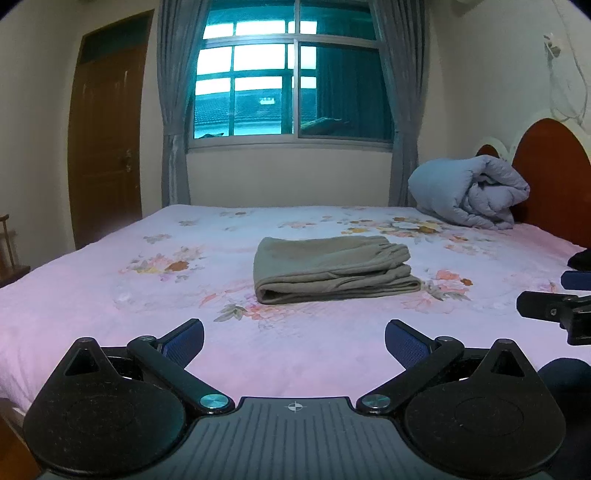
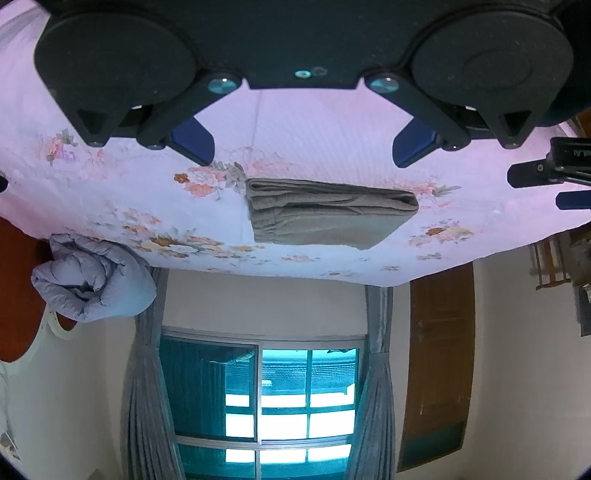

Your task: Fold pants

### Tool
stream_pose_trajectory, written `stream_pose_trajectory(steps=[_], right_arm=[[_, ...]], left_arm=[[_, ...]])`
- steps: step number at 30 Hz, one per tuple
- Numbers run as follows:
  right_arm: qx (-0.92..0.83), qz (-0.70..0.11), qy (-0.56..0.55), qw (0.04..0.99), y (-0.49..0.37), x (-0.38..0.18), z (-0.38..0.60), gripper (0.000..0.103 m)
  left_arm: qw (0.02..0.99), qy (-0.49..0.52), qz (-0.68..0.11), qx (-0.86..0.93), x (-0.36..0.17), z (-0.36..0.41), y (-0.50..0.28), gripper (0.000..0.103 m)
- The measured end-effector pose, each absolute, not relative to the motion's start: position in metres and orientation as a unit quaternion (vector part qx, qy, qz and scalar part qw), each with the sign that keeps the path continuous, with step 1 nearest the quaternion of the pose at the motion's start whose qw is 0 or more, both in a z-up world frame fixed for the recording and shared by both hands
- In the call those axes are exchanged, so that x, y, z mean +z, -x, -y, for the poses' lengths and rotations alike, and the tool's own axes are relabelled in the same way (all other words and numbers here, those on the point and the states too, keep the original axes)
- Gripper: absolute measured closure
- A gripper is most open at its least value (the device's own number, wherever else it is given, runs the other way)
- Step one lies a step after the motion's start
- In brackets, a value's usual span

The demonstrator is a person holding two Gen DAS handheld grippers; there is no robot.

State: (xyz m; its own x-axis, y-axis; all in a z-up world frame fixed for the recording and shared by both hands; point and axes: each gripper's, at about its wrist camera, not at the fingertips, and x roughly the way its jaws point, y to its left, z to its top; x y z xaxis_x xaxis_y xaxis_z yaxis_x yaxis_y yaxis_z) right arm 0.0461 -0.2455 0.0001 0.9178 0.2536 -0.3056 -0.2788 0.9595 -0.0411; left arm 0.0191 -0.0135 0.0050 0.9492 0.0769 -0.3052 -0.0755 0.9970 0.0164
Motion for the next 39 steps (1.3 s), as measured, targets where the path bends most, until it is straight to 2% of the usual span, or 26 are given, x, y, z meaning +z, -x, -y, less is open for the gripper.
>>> stream_pose_trajectory(steps=[39], right_arm=[[0.134,-0.155,0.038,0.978,-0.0461,0.0013,0.2469,0.006]], left_arm=[[0.988,-0.001,-0.149,0.03,0.0042,0.0133,-0.0198,0.0]])
